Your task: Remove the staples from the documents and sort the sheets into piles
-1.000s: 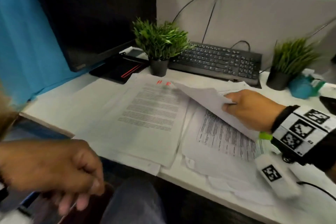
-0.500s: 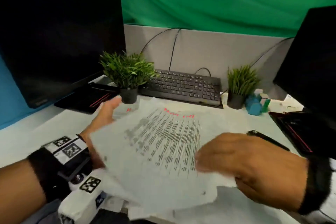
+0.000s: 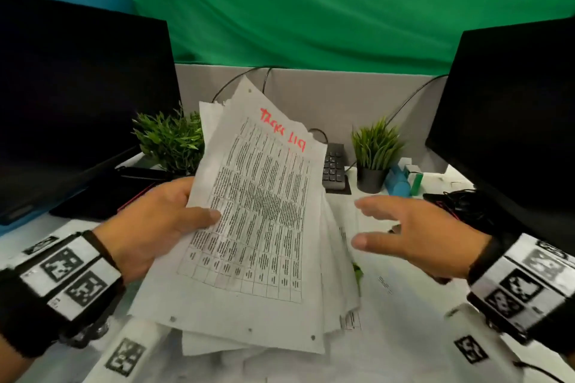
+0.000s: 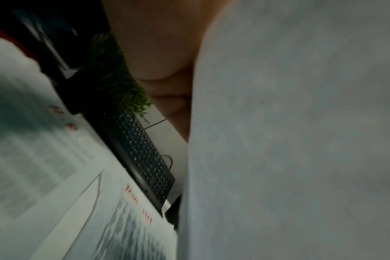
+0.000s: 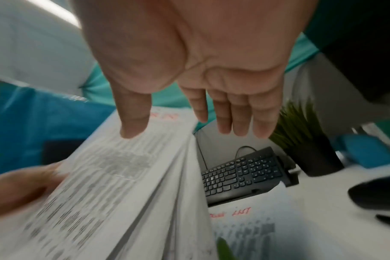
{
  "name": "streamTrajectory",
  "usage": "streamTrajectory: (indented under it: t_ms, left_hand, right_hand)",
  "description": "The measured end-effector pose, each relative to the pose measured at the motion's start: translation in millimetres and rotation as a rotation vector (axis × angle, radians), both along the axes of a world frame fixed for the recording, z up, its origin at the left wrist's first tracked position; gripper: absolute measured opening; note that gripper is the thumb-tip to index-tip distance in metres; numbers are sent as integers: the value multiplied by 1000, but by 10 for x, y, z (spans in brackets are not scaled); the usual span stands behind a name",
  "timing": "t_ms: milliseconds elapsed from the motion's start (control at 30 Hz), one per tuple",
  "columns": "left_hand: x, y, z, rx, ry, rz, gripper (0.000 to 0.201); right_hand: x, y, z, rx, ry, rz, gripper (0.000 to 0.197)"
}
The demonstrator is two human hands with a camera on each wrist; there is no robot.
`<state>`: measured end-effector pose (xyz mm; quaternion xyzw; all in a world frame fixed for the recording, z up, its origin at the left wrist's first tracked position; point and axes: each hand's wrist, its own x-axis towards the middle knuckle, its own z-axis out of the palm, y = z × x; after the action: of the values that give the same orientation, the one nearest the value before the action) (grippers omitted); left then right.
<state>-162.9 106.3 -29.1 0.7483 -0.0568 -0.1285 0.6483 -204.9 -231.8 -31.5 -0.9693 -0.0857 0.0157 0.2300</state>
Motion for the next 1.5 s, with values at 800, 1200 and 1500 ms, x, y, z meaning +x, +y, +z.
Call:
streamTrajectory:
  t_ms: [800, 1200, 1500]
  left_hand:
    - [355, 355, 28, -258, 113, 251, 32]
    - [329, -247, -323, -335, 192, 59, 31]
    - [540, -640, 20, -190, -77, 205, 26]
  right_hand:
    - [420, -146, 302, 1131, -38, -336, 32]
    - [350, 211, 178, 1085, 21, -222, 43]
    - [443, 246, 412, 865, -78, -135, 72]
